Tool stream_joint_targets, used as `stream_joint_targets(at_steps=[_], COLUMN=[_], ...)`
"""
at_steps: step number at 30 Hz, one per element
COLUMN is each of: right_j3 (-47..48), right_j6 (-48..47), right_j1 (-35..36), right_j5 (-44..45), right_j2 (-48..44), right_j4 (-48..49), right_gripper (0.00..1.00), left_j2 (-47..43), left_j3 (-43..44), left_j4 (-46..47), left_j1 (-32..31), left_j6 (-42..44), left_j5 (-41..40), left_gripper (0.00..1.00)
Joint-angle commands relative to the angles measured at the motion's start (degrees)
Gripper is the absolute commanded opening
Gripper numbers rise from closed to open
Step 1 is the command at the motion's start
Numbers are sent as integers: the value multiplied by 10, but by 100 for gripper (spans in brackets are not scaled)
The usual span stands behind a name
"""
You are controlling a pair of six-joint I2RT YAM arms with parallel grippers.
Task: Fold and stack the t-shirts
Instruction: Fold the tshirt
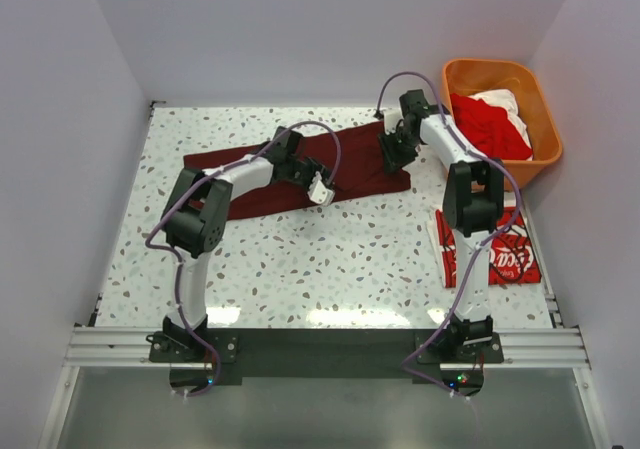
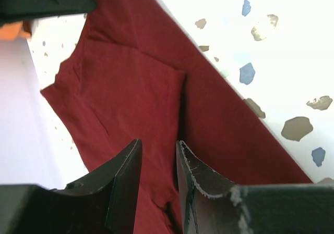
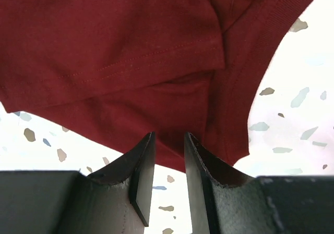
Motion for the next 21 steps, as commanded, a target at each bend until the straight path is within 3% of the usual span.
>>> stream_joint_targets(at_steps=[1, 13, 21], right_j3=[11, -2, 8], right_j6=[8, 3, -1], right_j1=[-7, -10, -10], right_j5=[-3, 7, 22], right_j2=[-3, -1, 17], right_j4=[-4, -6, -12], right_gripper=[32, 32, 32], left_j2=[8, 28, 35], left_j3=[21, 28, 29], left_j4=[-14, -2, 8], left_j1=[-10, -17, -13], left_j6=[58, 65, 64], left_j5=[15, 5, -13], left_gripper=[37, 27, 3])
